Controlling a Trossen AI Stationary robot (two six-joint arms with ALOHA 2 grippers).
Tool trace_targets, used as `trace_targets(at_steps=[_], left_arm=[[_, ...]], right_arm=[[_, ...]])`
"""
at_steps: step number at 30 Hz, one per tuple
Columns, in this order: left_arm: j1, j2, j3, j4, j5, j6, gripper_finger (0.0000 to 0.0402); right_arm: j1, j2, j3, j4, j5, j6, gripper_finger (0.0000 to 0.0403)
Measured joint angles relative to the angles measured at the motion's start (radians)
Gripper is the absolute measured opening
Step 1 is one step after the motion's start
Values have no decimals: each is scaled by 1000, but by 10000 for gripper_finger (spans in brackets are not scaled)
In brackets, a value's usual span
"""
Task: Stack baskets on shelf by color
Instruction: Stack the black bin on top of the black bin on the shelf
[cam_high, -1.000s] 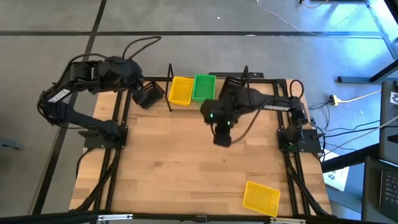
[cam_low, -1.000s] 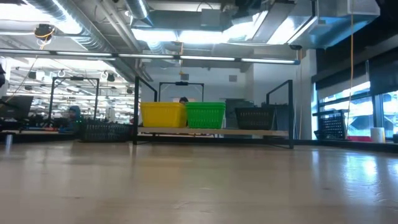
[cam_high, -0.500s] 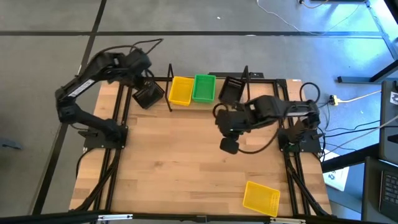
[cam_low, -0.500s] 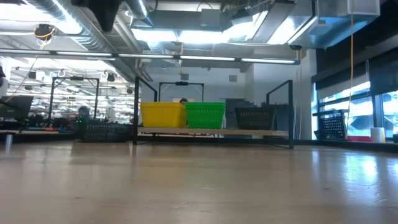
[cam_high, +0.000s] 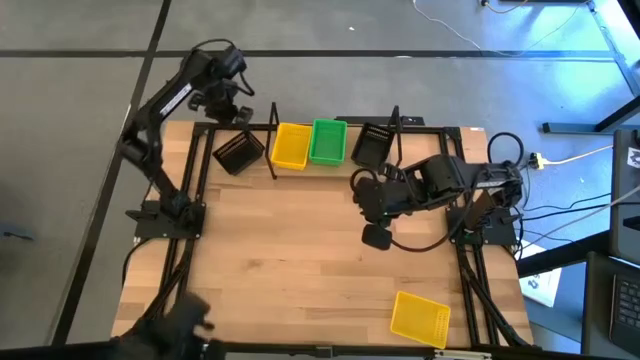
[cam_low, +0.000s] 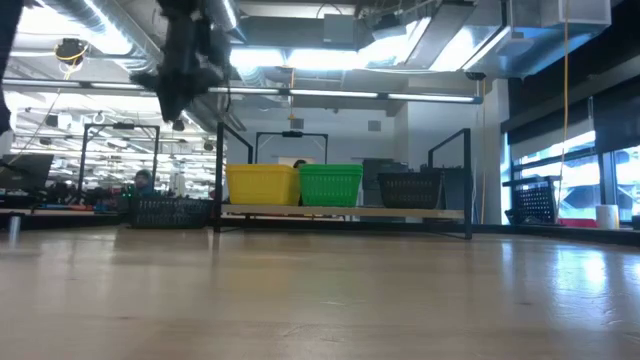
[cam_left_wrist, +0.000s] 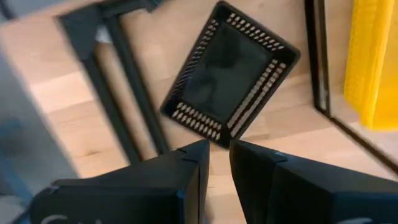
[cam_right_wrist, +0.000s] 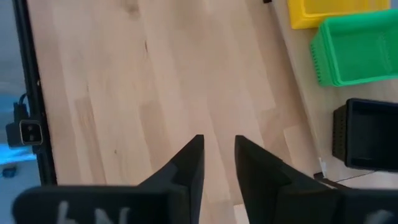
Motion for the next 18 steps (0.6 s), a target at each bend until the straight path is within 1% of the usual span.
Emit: trace_targets(at_steps=[2, 6, 10, 16, 18], left_arm=[[54, 45, -1, 25, 50, 33, 55], [109, 123, 0, 65, 55, 73, 55], [131, 181, 0, 90, 57, 120, 55], [138, 256, -1, 96, 57, 129, 55], [138, 282, -1, 111, 57, 153, 55]], right_arm=[[8, 0, 0, 0, 0, -18, 87], [17, 0, 0, 0, -1, -34, 87], [17, 0, 0, 0, 0, -36, 87], [17, -7, 0, 0, 0, -62, 87], [17, -8, 0, 0, 0, -62, 87]])
